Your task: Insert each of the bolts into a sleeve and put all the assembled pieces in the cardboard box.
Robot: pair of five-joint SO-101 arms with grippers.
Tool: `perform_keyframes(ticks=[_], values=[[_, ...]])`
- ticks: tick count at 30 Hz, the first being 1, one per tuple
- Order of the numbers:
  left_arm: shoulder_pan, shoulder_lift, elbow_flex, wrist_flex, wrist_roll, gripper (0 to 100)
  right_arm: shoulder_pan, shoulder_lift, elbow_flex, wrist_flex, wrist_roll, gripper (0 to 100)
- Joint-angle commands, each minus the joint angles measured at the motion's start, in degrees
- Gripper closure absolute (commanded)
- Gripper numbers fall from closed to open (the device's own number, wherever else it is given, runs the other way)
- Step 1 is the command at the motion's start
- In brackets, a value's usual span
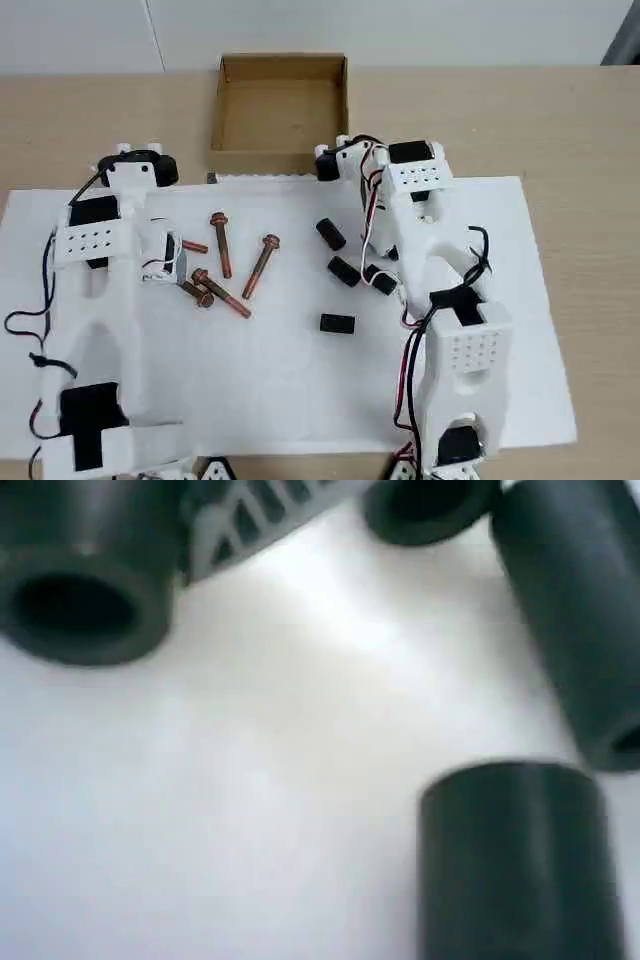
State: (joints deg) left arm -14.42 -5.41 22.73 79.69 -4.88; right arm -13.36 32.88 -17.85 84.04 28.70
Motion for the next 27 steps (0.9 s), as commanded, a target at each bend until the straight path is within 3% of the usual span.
perform_keyframes(ticks=[1, 9, 15, 23, 27], values=[[0.00, -0.26, -1.98, -0.79, -0.44, 85, -0.84, -0.40, -0.09, 0.40, 0.09, 98.8], [0.09, -0.70, -2.24, 0.53, -0.18, 85, -0.84, -9.54, -0.09, 1.27, -3.16, 99.1], [2.02, -0.35, -6.64, 6.15, -0.09, 85, -0.48, -18.95, -0.09, 9.54, -3.52, 99.1], [8.62, -0.18, -16.13, 10.37, 0.00, 85, 8.31, -26.86, 0.26, 13.67, -4.84, 99.5], [12.92, -0.09, -19.03, 10.55, 4.13, 85, 11.91, -29.76, 2.73, 13.67, -7.12, 99.5]])
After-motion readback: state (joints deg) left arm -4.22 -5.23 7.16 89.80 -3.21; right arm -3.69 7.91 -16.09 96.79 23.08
